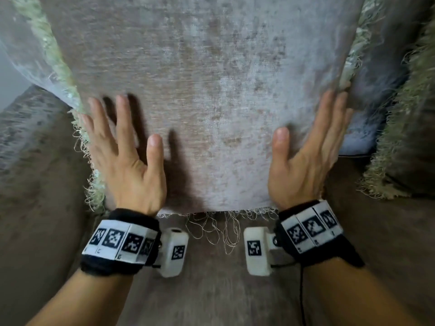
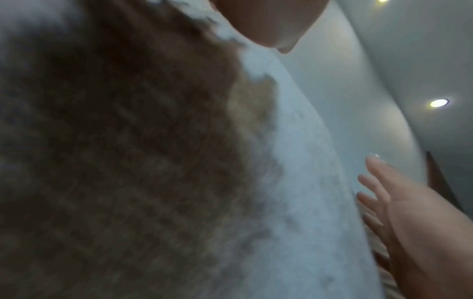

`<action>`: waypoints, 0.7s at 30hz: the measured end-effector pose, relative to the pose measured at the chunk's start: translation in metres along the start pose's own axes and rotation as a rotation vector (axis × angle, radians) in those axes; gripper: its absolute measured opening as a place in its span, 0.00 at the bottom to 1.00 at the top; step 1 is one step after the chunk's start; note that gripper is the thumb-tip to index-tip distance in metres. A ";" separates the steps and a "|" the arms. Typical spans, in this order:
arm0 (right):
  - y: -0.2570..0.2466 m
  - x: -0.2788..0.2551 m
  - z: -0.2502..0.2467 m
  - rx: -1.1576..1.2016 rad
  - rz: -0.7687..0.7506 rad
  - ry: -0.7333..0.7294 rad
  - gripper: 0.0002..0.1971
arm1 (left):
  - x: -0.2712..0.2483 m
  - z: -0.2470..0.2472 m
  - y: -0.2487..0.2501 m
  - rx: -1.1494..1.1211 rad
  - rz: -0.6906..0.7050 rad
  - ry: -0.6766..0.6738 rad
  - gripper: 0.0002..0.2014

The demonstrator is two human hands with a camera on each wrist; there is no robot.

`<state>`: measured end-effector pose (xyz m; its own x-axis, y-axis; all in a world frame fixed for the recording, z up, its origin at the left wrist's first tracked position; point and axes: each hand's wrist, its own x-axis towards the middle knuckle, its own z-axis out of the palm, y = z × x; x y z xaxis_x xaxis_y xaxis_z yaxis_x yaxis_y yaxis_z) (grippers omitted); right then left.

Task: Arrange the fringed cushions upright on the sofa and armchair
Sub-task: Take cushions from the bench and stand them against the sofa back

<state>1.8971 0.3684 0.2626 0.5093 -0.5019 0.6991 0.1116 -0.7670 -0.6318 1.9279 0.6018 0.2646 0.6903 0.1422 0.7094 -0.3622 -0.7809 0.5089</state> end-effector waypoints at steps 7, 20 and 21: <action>0.016 0.001 0.027 -0.098 0.003 -0.090 0.43 | -0.001 0.020 -0.004 0.077 -0.039 -0.018 0.37; 0.003 0.001 -0.003 0.056 0.047 -0.080 0.40 | -0.006 0.004 -0.005 -0.087 -0.082 0.019 0.36; 0.002 0.000 -0.005 0.050 0.044 -0.088 0.40 | -0.007 0.002 -0.004 -0.092 -0.091 0.015 0.36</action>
<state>1.8928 0.3651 0.2634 0.5870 -0.4965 0.6395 0.1282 -0.7229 -0.6789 1.9257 0.6025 0.2568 0.7138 0.2195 0.6650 -0.3548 -0.7054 0.6136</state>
